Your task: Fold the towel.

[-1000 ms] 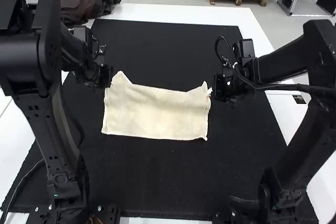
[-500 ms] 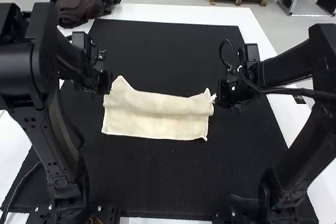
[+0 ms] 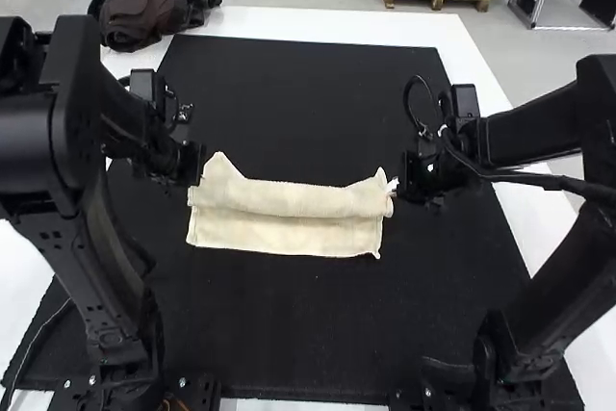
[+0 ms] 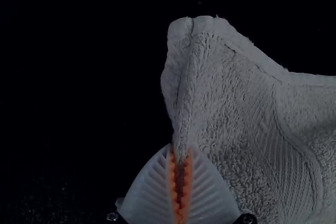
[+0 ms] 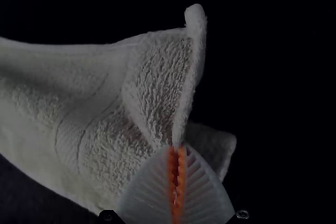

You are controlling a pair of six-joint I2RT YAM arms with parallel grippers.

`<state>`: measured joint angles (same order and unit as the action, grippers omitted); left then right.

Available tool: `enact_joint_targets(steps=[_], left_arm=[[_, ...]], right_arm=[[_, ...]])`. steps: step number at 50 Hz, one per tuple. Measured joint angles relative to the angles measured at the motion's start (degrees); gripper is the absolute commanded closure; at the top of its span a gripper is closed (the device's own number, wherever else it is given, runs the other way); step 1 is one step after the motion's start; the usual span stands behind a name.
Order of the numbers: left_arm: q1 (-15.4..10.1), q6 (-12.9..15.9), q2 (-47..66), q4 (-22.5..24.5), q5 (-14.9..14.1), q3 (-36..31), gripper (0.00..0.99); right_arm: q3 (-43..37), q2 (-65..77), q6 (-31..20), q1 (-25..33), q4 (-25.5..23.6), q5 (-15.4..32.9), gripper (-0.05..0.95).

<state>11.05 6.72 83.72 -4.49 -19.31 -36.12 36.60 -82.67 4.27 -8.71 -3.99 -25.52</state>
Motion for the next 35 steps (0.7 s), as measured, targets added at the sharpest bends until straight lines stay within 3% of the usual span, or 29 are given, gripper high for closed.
enact_joint_targets(steps=[17,35], left_arm=[[2.05,0.13,-2.73,-0.15,0.0,2.16,0.97],[2.08,0.13,-3.72,-0.24,0.0,4.94,0.97]], right_arm=[[-1.88,1.33,-0.26,0.0,-1.95,-0.72,0.93],[-5.55,1.49,-0.46,0.0,-2.32,-0.76,0.93]])
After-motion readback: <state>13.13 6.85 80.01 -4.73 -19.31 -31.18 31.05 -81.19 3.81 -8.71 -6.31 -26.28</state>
